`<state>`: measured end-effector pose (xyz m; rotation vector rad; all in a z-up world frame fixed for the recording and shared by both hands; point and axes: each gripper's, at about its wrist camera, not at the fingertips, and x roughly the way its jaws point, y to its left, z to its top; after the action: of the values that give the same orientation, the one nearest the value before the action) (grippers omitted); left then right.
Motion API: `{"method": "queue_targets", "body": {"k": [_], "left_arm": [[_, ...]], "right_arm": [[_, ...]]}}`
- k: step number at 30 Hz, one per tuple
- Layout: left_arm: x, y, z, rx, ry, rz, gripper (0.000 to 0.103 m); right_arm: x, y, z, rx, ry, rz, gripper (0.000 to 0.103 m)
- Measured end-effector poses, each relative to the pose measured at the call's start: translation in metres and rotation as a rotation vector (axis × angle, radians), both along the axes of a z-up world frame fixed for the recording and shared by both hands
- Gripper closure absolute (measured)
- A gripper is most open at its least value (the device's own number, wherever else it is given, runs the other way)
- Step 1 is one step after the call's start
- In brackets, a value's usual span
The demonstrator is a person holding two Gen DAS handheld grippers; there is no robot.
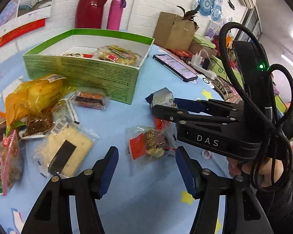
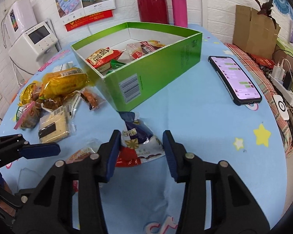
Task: Organize snacks
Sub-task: 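Grasp a clear cookie bag with left tool while right tool grasps a white-red triangular packet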
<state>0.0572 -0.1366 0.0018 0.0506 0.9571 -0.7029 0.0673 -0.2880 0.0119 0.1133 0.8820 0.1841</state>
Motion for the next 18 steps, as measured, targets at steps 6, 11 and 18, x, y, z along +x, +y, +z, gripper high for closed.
{"method": "queue_targets", "body": {"k": [6, 11, 18], "left_arm": [[0.01, -0.013, -0.007, -0.017, 0.053, -0.026, 0.037], [0.014, -0.015, -0.011, -0.021, 0.085, -0.016, 0.032], [0.016, -0.03, -0.015, -0.02, 0.082, -0.047, 0.027]], "right_arm": [[-0.021, -0.023, 0.009, 0.077, -0.016, -0.063, 0.061], [-0.033, -0.036, 0.012, 0.114, -0.03, -0.105, 0.061], [-0.04, -0.037, 0.01, 0.118, -0.021, -0.117, 0.061]]}}
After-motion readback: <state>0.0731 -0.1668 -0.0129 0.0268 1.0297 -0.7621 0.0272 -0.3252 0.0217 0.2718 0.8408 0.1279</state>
